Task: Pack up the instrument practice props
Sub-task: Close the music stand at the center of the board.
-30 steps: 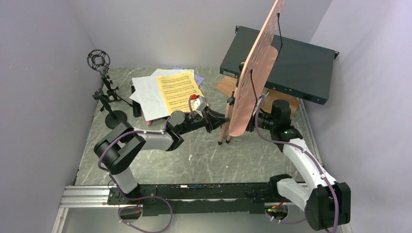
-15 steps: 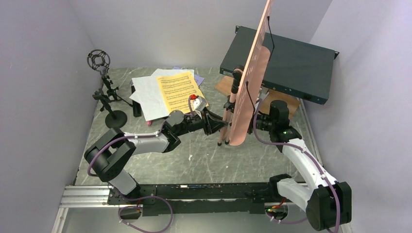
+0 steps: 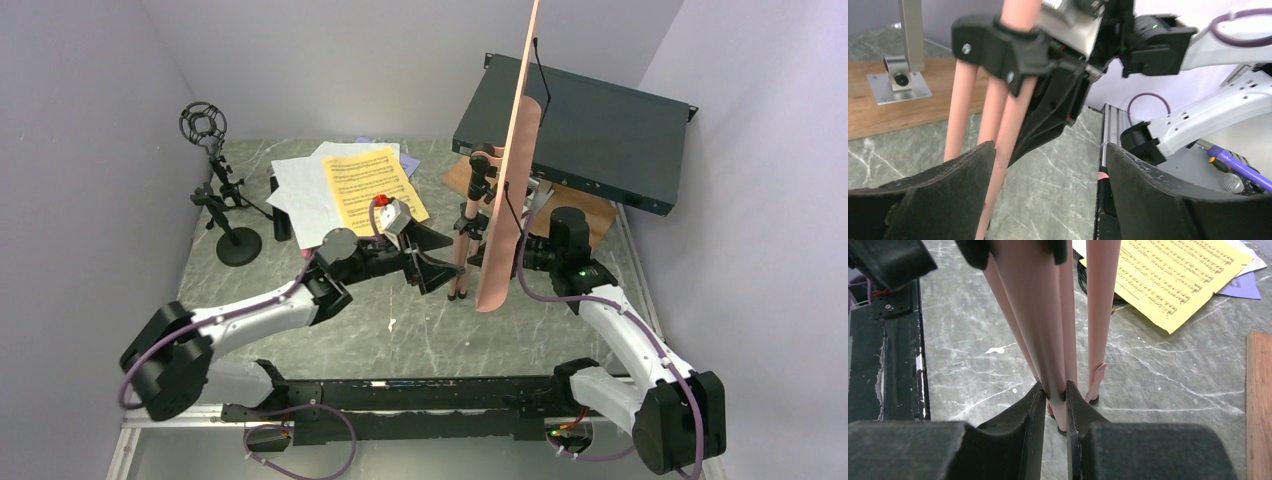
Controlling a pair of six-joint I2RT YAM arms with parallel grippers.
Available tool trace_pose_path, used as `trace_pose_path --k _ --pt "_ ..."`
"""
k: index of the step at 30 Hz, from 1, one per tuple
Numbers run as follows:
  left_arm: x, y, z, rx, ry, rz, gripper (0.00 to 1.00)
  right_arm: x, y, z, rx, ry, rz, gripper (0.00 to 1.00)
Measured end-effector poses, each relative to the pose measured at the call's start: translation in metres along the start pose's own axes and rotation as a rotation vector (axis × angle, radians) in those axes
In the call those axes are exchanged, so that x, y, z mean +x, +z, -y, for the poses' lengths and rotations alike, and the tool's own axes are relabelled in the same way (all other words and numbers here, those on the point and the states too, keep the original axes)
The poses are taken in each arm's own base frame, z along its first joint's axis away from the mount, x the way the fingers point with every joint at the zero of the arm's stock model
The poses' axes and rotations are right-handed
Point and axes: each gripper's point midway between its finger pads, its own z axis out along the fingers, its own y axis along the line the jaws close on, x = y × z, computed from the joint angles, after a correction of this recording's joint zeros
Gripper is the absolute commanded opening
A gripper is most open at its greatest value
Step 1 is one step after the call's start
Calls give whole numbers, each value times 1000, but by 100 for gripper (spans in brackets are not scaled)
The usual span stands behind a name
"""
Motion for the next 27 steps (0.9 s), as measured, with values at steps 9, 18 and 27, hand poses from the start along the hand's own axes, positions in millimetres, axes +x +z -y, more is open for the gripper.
trace_pose_path --k 9,18,27 --pt "-57 -12 19 -45 106 41 99 0 0 0 -3 -4 1 0" --pt "-96 13 2 -76 175 32 98 0 1 0 -9 -5 3 0" --pt "-77 30 -20 -44 162 -16 81 0 2 -1 -20 -9 5 0"
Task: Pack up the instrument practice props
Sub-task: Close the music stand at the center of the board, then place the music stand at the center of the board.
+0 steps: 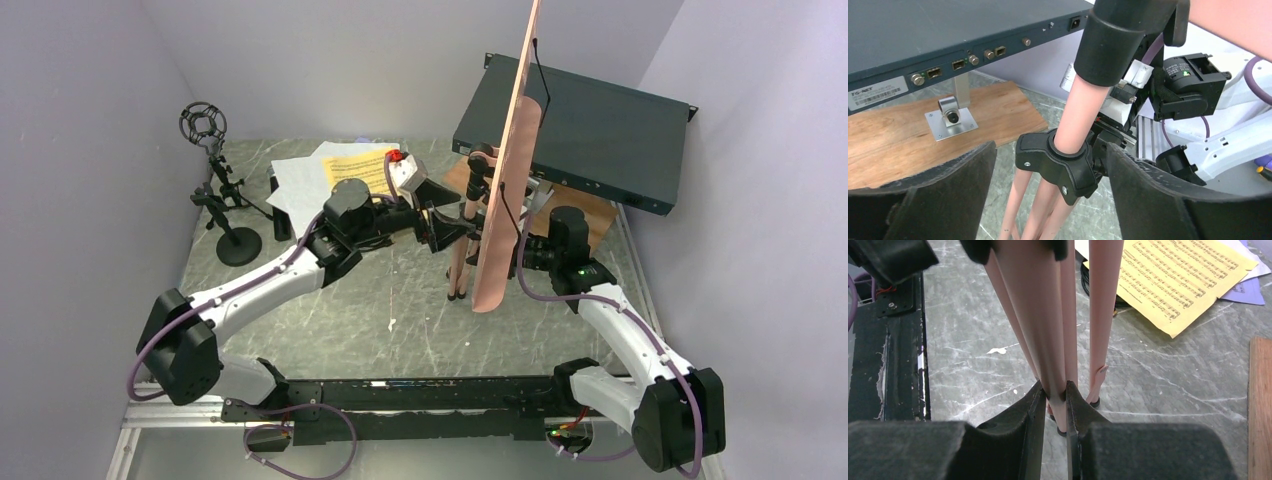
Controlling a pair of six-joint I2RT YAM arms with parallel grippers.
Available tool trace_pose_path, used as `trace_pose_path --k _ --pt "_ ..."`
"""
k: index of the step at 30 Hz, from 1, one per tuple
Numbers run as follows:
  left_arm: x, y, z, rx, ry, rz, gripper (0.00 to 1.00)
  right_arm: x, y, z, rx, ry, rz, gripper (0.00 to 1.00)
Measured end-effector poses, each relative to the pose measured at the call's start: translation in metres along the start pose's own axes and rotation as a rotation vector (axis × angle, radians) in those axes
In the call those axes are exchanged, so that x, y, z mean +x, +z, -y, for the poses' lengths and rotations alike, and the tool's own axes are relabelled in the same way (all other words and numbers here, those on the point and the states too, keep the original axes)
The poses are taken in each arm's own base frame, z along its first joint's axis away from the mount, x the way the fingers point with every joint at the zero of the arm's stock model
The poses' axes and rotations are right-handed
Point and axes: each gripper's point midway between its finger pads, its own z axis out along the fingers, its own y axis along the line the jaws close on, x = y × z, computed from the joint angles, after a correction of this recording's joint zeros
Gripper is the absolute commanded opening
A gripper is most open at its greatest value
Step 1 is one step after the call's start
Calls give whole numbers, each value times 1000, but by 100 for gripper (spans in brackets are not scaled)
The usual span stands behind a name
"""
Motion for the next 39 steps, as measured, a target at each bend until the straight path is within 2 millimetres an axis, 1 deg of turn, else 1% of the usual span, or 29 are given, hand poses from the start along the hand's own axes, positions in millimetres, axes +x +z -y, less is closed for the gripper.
trace_pose_path --k 4,9,11,14,17,19,20,21,30,39 --pt "0 6 3 42 10 6 75 0 0 0 -4 -3 1 0" --pt "-15 14 8 94 38 42 66 0 0 0 -5 -4 1 0" --pt "-21 15 10 104 49 60 61 0 1 0 -7 -3 0 0" --pt "-26 15 12 114 55 77 40 0 1 0 -9 -3 0 0" --pt "-26 16 14 128 46 80 26 0 1 0 -8 -4 0 0" --pt "-26 17 14 136 50 83 13 0 1 1 -7 -5 -1 0" --pt "-26 18 15 143 55 85 4 0 1 1 -6 -5 -1 0" --pt "-26 18 15 149 63 87 0 0 1 2 -3 -6 -1 0" --pt "-29 19 12 138 50 121 0 -1 -3 0 -3 2 -40 0" --pt "-38 -4 7 44 -12 256 0 -7 -14 -6 3 36 -67 0"
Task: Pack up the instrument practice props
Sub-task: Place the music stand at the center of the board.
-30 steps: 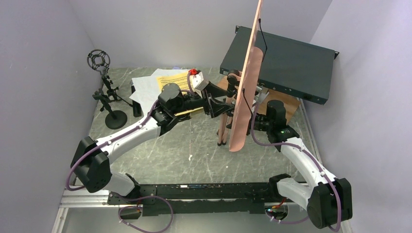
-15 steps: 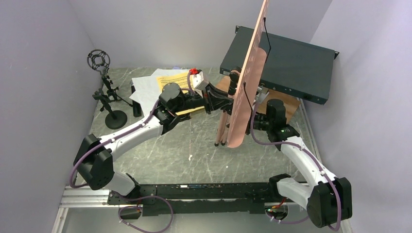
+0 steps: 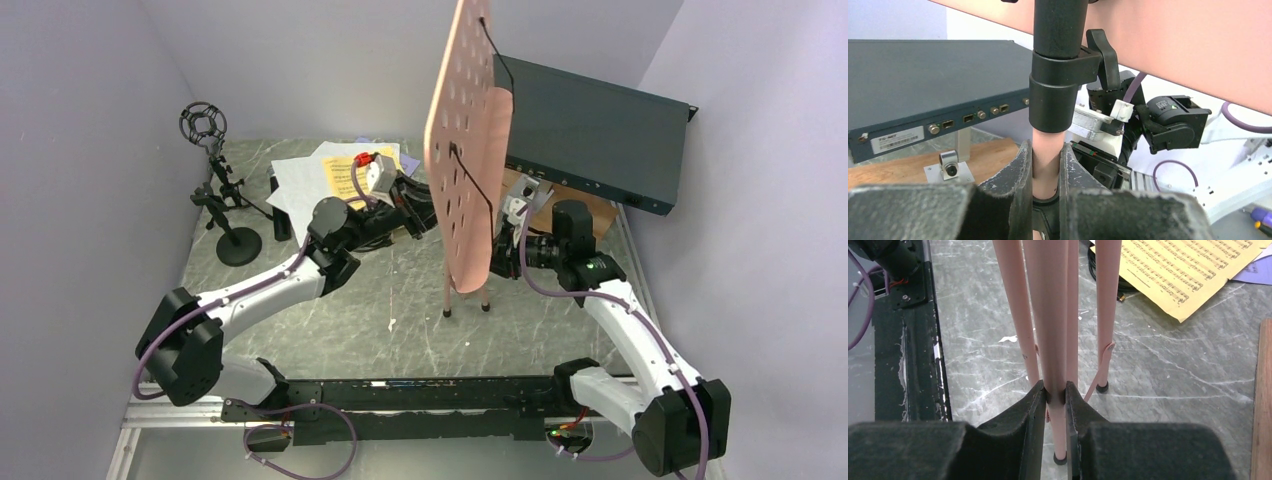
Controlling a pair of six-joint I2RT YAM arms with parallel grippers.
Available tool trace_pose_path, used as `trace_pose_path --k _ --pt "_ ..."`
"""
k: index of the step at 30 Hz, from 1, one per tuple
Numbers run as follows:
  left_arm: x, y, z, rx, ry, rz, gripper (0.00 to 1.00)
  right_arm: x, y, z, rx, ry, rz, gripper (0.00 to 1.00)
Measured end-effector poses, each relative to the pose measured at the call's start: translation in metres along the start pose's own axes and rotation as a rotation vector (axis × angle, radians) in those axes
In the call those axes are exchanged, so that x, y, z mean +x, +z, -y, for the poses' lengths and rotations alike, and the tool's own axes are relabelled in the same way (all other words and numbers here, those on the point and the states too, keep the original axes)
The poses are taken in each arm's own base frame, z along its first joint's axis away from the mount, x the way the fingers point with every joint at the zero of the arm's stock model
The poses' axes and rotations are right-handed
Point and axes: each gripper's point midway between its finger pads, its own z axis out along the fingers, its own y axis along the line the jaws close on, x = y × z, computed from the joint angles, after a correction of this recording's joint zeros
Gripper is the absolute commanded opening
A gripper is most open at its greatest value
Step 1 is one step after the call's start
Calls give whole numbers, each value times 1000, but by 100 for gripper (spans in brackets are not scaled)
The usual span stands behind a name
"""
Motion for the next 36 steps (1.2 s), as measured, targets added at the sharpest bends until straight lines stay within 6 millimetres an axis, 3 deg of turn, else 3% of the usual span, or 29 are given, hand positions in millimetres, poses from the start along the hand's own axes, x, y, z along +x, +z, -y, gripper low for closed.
trace_pose_path --k 8,14,20,25,32,36 --pt "-8 -12 -13 -89 -28 84 0 -7 2 1 -5 16 -11 0" --pt "-10 -26 -17 -138 -14 110 0 -10 22 -2 -38 -11 -57 0" --pt "-12 -53 -12 -184 19 135 0 -10 42 -9 -79 -58 -102 2" --pt "-14 -79 -12 -241 35 158 0 -11 57 -13 -111 -95 -119 17" --pt "-14 -95 -13 -286 44 163 0 -8 65 -21 -155 -88 -124 61" --pt "-13 -100 -12 -291 56 151 0 -3 66 -29 -193 -71 -137 76"
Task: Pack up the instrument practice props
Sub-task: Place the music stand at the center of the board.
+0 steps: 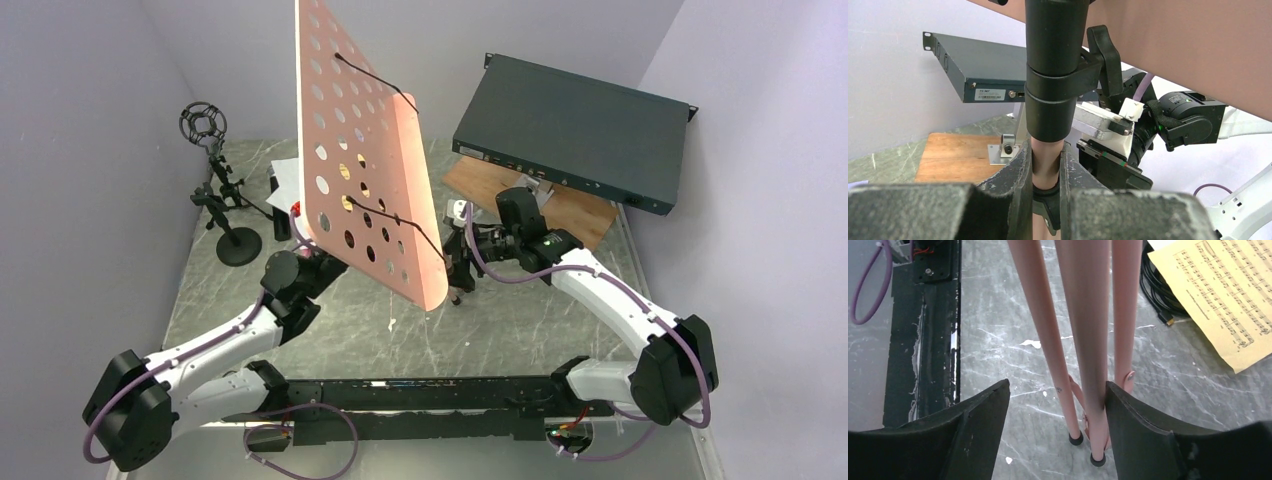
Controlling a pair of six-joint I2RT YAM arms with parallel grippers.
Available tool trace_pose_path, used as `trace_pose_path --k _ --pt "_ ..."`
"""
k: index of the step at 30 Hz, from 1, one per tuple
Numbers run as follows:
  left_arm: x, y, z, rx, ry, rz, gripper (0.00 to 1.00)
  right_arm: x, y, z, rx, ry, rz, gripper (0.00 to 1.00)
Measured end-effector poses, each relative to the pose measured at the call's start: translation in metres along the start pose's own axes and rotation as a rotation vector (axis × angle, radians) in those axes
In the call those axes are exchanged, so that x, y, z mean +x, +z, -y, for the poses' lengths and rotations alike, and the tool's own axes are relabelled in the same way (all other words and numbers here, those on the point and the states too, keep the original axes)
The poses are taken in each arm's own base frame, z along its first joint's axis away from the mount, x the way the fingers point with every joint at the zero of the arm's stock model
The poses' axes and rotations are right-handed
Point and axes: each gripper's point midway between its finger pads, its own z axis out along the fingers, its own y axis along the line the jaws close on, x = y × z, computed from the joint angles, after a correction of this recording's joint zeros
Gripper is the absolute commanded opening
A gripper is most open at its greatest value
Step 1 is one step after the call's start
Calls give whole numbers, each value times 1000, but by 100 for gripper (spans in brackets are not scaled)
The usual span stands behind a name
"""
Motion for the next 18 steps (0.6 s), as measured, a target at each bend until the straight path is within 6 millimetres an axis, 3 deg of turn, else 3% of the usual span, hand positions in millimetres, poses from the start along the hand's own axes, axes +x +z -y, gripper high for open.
trace_pose_path --k 6,18 --pt "0 -3 1 -1 12 -14 0 4 1 -4 -17 1 -3 89" --pt "1 -5 5 22 13 -28 0 19 15 19 45 -2 -37 93"
